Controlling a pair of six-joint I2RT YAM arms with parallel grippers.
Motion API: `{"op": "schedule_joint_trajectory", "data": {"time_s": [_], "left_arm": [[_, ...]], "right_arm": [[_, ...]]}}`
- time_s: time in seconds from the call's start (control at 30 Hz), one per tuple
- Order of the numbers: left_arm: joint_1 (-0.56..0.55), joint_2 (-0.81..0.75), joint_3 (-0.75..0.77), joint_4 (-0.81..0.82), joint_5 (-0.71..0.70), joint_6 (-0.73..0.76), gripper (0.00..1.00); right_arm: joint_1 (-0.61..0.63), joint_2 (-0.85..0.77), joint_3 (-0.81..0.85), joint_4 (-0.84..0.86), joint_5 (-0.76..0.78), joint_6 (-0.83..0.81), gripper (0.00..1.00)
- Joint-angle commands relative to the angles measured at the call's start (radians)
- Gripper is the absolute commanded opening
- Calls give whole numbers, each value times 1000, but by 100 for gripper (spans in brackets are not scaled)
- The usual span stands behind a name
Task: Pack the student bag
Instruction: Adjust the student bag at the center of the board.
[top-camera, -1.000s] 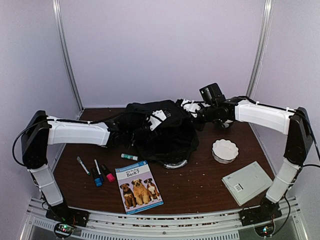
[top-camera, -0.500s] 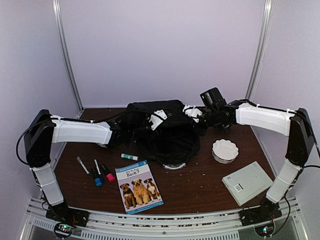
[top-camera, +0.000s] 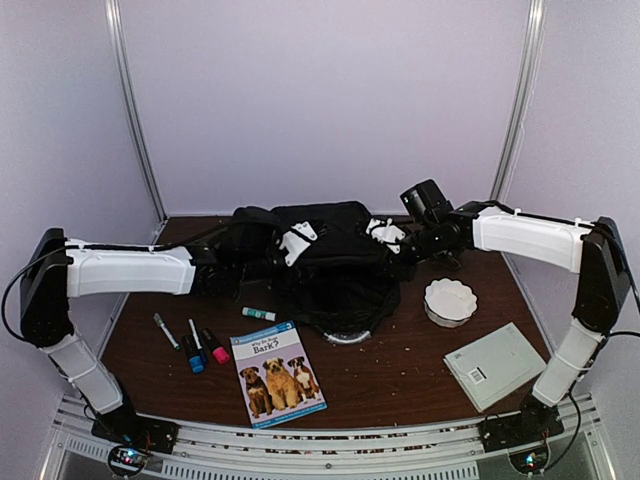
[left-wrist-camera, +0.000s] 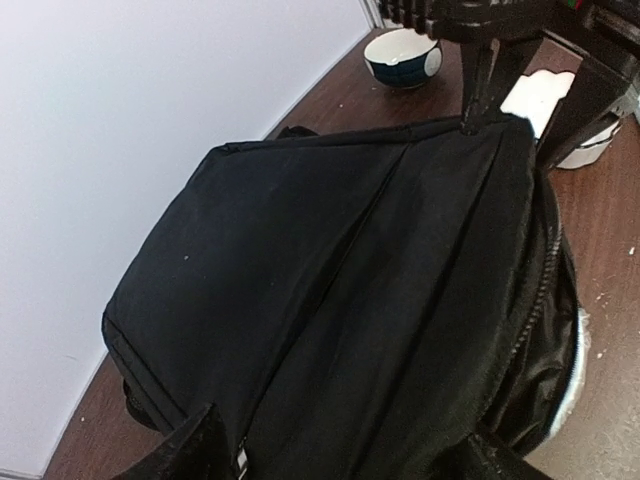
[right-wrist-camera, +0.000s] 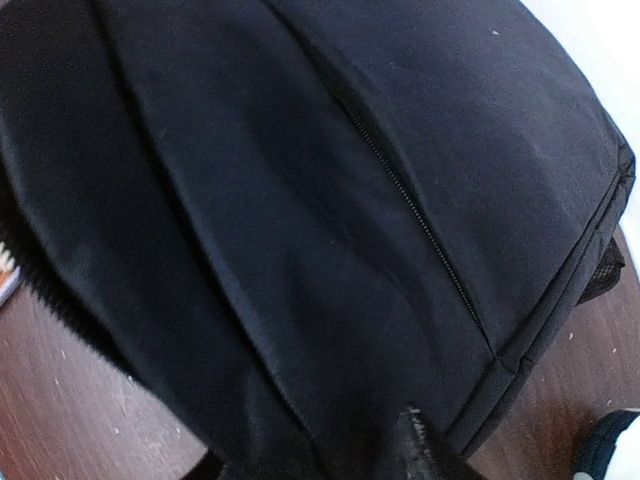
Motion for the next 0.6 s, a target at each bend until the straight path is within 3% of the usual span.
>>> {"op": "schedule_joint_trajectory", "data": {"time_s": [0.0, 0.1, 0.33, 0.57], "left_arm": [[-29, -94, -3, -99, -19, -96, 76], [-32, -144, -33, -154, -11, -204, 76], [-32, -225, -77, -301, -58, -441, 77], [-32, -233, -104, -322, 76, -413, 75]], "right_arm": [[2, -72, 4, -108, -3, -3, 50], [-3, -137, -43, -122, 4, -11, 59], [-5, -221, -104, -232, -23, -8, 61], [-99, -321, -174, -375, -9, -33, 61]]}}
